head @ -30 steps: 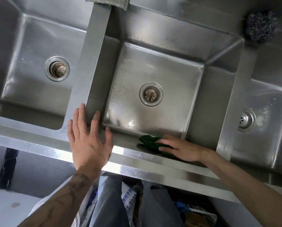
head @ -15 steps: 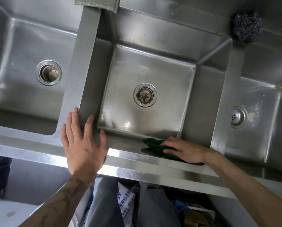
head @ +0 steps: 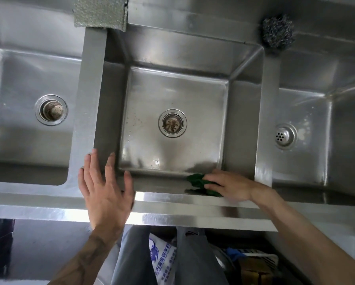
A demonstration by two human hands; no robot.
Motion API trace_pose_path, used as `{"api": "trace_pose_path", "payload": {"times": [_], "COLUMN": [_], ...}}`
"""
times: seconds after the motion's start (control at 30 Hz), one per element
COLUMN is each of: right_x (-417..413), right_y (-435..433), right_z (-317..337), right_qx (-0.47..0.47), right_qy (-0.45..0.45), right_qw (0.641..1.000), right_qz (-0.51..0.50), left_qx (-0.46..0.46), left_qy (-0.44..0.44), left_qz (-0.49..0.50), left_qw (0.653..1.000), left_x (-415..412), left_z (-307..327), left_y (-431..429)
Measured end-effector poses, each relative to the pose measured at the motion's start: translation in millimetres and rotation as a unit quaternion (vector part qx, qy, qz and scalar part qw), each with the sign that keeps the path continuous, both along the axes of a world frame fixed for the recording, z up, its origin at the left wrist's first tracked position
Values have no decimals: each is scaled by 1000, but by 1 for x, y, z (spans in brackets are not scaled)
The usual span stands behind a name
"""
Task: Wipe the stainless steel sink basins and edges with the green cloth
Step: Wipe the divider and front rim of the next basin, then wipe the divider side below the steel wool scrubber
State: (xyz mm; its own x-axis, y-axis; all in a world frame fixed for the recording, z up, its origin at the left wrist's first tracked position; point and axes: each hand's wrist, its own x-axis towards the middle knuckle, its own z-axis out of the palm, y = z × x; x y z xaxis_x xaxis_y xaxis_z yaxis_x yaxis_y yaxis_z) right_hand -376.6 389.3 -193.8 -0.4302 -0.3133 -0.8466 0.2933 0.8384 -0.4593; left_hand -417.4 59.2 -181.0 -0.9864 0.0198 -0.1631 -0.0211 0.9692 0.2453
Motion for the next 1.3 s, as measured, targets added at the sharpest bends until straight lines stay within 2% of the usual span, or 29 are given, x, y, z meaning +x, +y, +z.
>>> {"api": "trace_pose_path", "payload": {"times": [0.07,0.13,0.27,0.37,0.4,0.47,0.53,0.6,0.7,0.77,0.87,0.93,1.0,1.13,1.3], "right_x": [4,5,14,15,13,12,17,31,51,60,67,70,70,65,63], "right_y": [0,-2,-17,-28,-30,-29,-23,-17,-9,6,30,32,31,30,29], "right_z": [10,16,13,13,15,22,31,40,52,46,28,16,7,3,5], "right_qx": [-5,-2,-34,-33,-34,-32,-6,47,109,166,210,230,254,275,285], "right_qy": [21,39,98,112,112,119,127,192,369,447,423,393,382,364,368], "right_qw": [998,990,944,889,868,830,827,824,769,741,745,763,776,784,778], "right_qz": [-61,-139,-314,-442,-483,-544,-548,-530,-511,-473,-471,-459,-432,-420,-422], "left_qx": [48,115,167,266,296,332,351,372,344,309,246,220,241,301,375], "left_qy": [-2,-53,-260,-403,-424,-433,-431,-442,-436,-430,-428,-448,-454,-496,-530], "left_qz": [-38,-69,-127,-25,0,12,20,39,37,22,17,28,42,63,87], "left_qw": [998,990,943,875,856,838,831,816,830,848,870,866,857,812,756], "left_x": [4,10,19,4,0,-8,-9,-9,-8,-5,5,15,22,25,18], "left_z": [2,7,-1,-1,-2,-10,-27,-40,-54,-72,-102,-116,-126,-125,-66], "left_y": [13,47,126,170,183,202,212,219,230,240,257,272,285,285,280]}}
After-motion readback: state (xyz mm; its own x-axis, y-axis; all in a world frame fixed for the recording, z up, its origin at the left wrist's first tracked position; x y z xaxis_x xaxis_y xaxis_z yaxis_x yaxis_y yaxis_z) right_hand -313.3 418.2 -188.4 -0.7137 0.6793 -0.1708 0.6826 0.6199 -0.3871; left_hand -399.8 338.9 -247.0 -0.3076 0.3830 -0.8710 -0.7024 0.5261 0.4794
